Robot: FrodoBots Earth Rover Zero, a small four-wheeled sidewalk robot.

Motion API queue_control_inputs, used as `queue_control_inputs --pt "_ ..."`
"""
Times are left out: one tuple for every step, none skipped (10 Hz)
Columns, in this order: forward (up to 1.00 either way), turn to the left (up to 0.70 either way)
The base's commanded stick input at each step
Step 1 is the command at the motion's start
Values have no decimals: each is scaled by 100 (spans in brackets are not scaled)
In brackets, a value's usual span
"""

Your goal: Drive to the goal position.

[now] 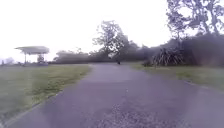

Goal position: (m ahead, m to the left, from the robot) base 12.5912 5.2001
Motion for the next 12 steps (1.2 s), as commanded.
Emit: queue_control_inputs --pt "70 0" --pt "70 0" --pt "70 0" --pt "70 0" --pt "70 0" --pt "70 0" --pt "70 0" --pt "70 0" --pt "70 0" --pt "70 0" --pt "70 0" --pt "70 0"
